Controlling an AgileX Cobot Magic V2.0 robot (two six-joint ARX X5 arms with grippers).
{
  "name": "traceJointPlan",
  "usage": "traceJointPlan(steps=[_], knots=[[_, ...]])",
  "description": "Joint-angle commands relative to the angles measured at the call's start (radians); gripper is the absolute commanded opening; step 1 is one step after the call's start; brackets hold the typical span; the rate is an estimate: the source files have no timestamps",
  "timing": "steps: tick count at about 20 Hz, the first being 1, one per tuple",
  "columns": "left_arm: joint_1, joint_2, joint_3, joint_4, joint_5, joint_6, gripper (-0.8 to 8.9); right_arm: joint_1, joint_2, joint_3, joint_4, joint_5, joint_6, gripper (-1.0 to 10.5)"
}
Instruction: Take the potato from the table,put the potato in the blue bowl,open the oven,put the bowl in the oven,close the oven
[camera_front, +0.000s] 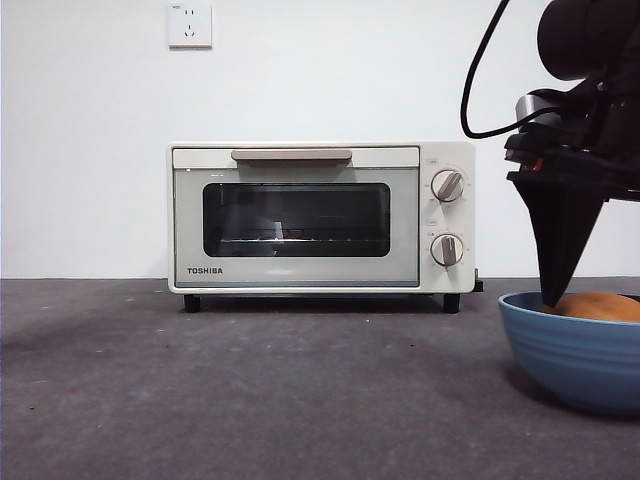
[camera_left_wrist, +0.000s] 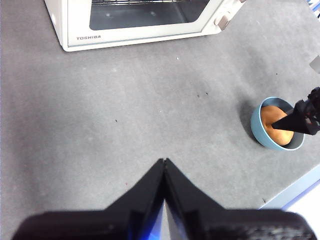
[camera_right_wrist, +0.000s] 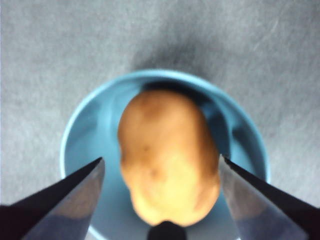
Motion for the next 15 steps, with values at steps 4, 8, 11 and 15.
traceJointPlan(steps=[4,8,11,15], knots=[[-0.003,0.002,0.0,0.008,0.004,0.011,-0.05,0.002,-0.077,0.011,-0.039,-0.047,0.008,3.8],[-0.003,0.021,0.0,0.045,0.005,0.011,-0.05,0.001,-0.218,0.017,-0.029,-0.043,0.021,3.7],[-0.005,0.058,0.0,0.116,0.005,0.006,-0.05,0.002,-0.343,0.027,-0.036,-0.045,0.049,2.0],[-0.027,0.16,0.0,0.253,0.005,-0.049,-0.05,0.002,-0.515,0.027,-0.058,-0.047,0.086,-0.1]])
